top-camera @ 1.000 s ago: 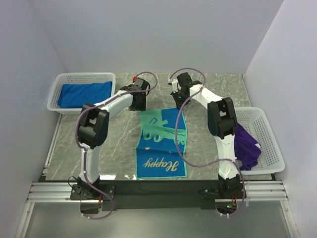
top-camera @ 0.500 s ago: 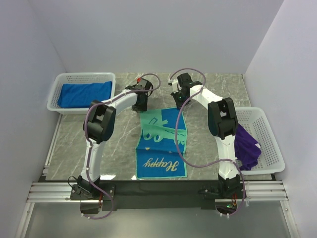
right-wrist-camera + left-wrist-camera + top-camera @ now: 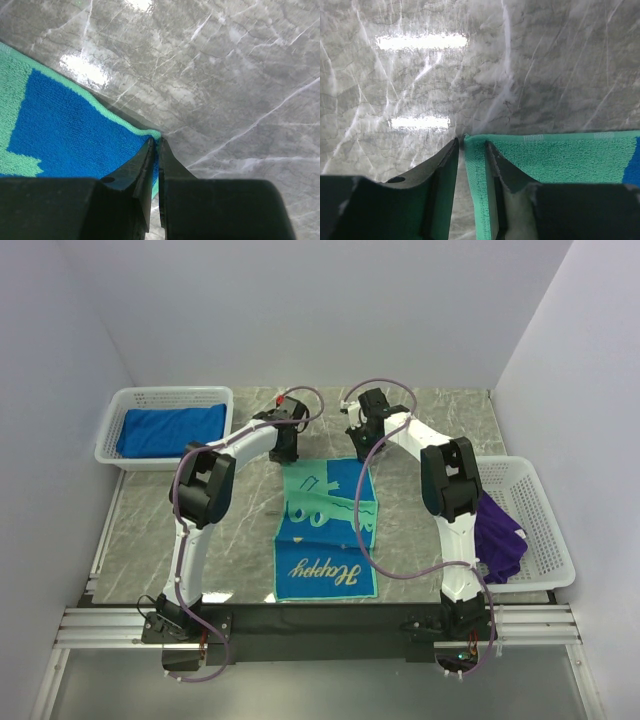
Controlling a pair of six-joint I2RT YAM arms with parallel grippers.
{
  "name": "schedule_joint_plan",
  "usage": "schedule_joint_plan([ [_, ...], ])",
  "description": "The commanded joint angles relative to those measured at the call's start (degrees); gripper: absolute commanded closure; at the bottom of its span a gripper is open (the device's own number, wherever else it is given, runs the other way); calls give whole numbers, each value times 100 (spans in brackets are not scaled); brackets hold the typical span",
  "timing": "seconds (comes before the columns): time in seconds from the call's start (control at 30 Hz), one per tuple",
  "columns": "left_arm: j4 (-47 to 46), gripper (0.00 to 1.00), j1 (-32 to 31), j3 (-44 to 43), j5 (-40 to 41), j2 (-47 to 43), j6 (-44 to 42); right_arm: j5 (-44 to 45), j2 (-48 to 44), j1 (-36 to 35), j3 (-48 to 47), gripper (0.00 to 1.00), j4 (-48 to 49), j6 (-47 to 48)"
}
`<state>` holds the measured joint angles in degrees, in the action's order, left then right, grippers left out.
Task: Fold and stack the towels
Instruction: Fold the towel
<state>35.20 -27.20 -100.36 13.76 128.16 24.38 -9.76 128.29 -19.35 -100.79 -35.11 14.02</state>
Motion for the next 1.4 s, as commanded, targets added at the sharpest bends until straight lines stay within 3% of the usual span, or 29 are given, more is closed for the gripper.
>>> schedule_joint_plan([
  [0.0,277,66,-13,306,-453,561,251,0,-243,-25,235,100,-277,22],
  [0.23,435,68,22,324,-787,746,260,-61,-296,-25,279,100,-259,22],
  [0.47,470,99,127,403,-1007,825,234,-123,-384,-42,306,100,-171,13],
  [0.87,-39,99,338,-71,-260,-62,-21,325,-752,19,183,100,513,-303],
  [1.03,-698,99,514,-353,-251,-309,-170,624,-788,107,-133,100,900,-479],
  [1.37,-1744,99,944,-1407,-549,-169,-443,1143,-244,256,-1520,100,1349,-409],
])
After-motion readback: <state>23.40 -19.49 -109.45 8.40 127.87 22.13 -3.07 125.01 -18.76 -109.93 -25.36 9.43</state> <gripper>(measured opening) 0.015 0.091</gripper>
